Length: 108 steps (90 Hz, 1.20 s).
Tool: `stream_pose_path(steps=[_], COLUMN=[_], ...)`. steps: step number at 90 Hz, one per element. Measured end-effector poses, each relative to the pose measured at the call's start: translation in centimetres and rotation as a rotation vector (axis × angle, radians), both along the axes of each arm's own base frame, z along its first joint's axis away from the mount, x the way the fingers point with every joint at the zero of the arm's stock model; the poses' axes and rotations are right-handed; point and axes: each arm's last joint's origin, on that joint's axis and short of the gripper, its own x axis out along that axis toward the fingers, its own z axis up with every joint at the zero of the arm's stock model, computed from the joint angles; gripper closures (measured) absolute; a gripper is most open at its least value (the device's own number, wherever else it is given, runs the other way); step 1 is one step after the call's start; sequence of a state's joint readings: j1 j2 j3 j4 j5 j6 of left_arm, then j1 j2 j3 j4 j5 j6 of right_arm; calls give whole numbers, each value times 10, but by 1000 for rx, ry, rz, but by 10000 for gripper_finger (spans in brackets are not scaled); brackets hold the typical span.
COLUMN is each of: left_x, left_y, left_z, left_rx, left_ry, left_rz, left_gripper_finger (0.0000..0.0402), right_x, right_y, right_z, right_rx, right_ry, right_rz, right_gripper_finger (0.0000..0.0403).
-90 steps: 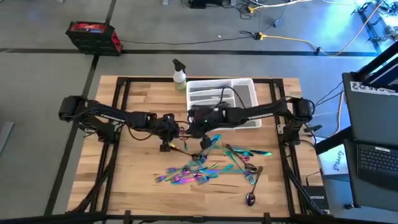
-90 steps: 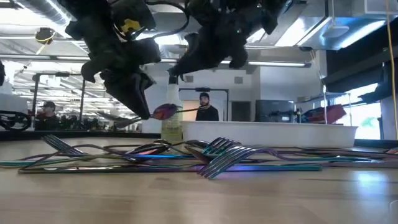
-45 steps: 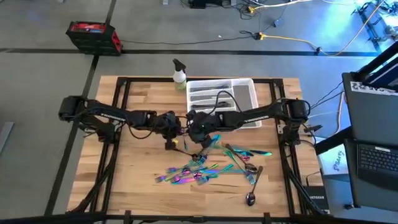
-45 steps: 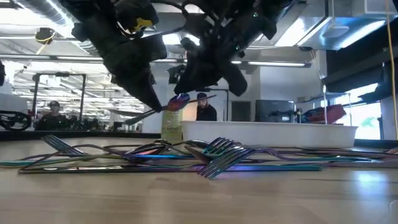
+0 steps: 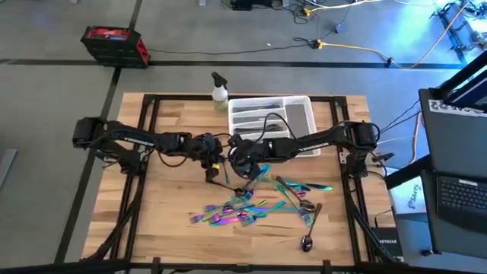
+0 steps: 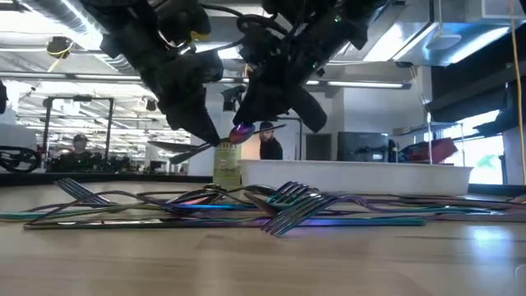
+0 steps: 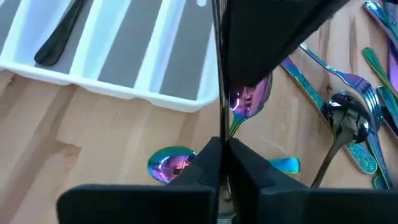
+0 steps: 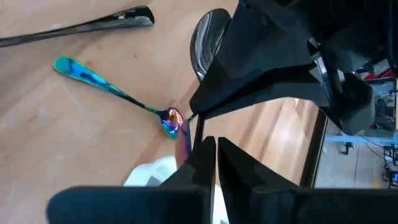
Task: Sort silverware
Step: Put the black spoon on the white silverware tray
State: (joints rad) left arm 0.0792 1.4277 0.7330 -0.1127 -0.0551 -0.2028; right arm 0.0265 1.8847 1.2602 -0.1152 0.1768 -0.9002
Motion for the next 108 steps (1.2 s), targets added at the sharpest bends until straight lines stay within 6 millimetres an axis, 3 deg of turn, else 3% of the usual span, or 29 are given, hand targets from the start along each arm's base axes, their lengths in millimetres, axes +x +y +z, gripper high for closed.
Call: stream_pose_path(steps=[38,63,81,91,108], left_x=[0,0,0,0,6], left_y=[0,0,0,2,7], left_z=[0,0,0,1,8], left_rx=[-2,-4,-31,-28,-56], left_ry=[1,1,-3,-16,-142], left_rz=[-2,2,42,97,276], left_gripper_finger=[399,399,399,399,399], right_x=[-11,-11,-38,-49,-78], right_y=[2,0,-5,-7,-22], right_z=[-11,-7,12,17,-12], right_rx=[107,122,289,457,604], right_ry=[151,111,247,232,95], right_rz=[18,-108,-228,-286,-461], right_gripper_finger=[403,403,403,403,403])
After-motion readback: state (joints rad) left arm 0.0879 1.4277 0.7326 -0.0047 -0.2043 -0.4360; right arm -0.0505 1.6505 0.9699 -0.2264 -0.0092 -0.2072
